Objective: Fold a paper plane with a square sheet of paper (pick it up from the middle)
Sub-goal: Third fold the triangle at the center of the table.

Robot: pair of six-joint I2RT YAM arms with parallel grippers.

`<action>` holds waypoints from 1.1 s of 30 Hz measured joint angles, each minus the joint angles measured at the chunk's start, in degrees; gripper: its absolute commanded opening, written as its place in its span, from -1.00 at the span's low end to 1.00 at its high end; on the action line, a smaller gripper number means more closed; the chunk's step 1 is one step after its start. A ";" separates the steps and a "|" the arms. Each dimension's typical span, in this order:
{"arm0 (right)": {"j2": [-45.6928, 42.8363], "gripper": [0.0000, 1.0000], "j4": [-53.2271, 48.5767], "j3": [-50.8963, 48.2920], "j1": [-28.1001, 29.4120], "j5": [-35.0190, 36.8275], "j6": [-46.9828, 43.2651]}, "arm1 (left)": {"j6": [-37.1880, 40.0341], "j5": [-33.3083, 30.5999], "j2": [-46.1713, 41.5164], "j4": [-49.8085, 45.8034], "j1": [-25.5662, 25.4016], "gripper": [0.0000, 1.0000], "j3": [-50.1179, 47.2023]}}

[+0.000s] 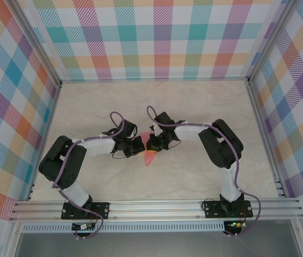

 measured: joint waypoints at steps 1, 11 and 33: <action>0.00 -1.00 0.00 0.00 0.00 -0.02 0.02 | -0.04 0.09 -0.04 0.57 0.00 -1.00 0.00; 0.04 -1.00 0.00 0.00 -0.04 -0.07 0.02 | -1.38 0.72 0.81 2.60 0.02 -1.00 -0.26; -1.16 -1.00 0.74 -0.92 -0.20 0.09 1.60 | -3.17 0.59 2.56 6.38 0.42 -1.00 -2.23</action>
